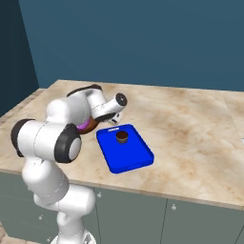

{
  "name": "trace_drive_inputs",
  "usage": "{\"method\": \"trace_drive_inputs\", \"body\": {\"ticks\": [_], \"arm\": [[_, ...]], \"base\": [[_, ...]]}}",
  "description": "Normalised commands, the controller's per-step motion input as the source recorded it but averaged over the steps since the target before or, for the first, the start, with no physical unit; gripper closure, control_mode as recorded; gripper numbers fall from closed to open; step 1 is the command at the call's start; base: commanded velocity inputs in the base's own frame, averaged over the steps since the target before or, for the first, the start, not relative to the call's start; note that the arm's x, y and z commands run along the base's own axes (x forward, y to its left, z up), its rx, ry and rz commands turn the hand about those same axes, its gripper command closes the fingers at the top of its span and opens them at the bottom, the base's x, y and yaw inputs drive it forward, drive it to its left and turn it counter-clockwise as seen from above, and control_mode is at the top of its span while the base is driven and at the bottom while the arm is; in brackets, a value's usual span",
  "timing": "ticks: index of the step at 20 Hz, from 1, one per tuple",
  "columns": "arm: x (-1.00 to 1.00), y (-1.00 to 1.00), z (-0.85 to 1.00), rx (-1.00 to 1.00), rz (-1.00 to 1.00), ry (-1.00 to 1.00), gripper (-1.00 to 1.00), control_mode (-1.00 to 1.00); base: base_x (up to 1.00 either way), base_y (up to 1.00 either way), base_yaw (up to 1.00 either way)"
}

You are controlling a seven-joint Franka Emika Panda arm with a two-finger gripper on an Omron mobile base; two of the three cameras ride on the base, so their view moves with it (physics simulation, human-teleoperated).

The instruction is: Place the bowl with donut and the cupcake onto the tray.

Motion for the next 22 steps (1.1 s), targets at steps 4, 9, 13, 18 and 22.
{"method": "trace_drive_inputs", "body": {"ticks": [4, 9, 13, 18, 22], "arm": [[-0.06, -0.34, 0.28, -0.11, 0.0, 0.0, 1.0, -1.0], [-0.23, -0.41, 0.06, -0.13, 0.0, 0.01, 1.0, -1.0], [-0.25, -0.5, 0.0, -0.11, 0.0, 0.02, 1.0, -1.0], [-0.18, -0.55, 0.0, -0.06, 0.0, 0.04, 1.0, -1.0], [-0.07, -0.61, 0.0, 0.0, 0.0, 0.07, 1.0, -1.0]], "base": [[0.0, 0.0, 0.0], [0.0, 0.0, 0.0], [0.0, 0.0, 0.0], [0.0, 0.0, 0.0], [0.0, 0.0, 0.0]]}}
